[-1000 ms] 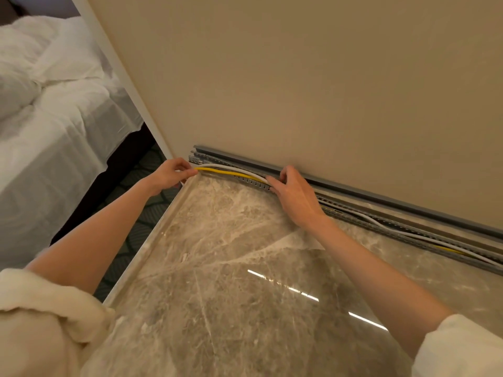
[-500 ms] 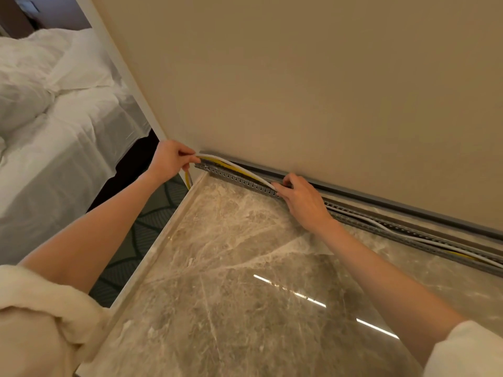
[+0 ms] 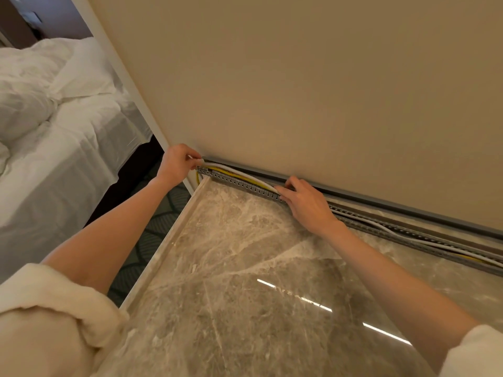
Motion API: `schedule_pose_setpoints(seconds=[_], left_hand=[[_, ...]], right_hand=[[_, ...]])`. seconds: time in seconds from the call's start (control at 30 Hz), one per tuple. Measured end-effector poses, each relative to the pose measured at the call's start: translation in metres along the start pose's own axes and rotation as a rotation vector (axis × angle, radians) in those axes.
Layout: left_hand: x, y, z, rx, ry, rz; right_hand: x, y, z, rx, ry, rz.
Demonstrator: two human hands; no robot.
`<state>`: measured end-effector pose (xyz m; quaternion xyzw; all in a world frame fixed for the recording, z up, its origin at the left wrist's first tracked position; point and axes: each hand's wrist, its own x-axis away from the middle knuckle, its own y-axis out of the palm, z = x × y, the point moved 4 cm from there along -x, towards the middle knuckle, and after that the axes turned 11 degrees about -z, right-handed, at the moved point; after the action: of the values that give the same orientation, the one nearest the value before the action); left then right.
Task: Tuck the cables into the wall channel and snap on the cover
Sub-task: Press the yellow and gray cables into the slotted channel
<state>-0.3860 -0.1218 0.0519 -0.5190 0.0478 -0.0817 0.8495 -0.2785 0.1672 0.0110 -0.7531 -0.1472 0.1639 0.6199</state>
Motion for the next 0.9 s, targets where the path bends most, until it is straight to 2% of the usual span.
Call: schedule_pose_setpoints(seconds=[0.1, 0.23, 0.43, 0.7, 0.9], left_hand=[[-0.001, 0.0, 0.005, 0.055, -0.016, 0.046], [0.002, 0.009, 0.02, -0.084, 0.07, -0.046], [0.027, 0.026, 0.036, -0.253, 0.232, -0.018], [0.039, 0.035, 0.035, -0.391, 0.255, -0.041], [0.04, 0.038, 0.043, -0.482, 0.2, -0.101]], right_hand=[[0.0, 0.0, -0.002, -0.006, 0.004, -0.001], [0.0, 0.0, -0.002, 0.044, -0.007, -0.019], [0.003, 0.002, -0.002, 0.082, -0.029, -0.052], [0.001, 0.01, -0.002, 0.069, 0.021, -0.116], [-0.004, -0.001, -0.011, 0.073, 0.072, -0.185]])
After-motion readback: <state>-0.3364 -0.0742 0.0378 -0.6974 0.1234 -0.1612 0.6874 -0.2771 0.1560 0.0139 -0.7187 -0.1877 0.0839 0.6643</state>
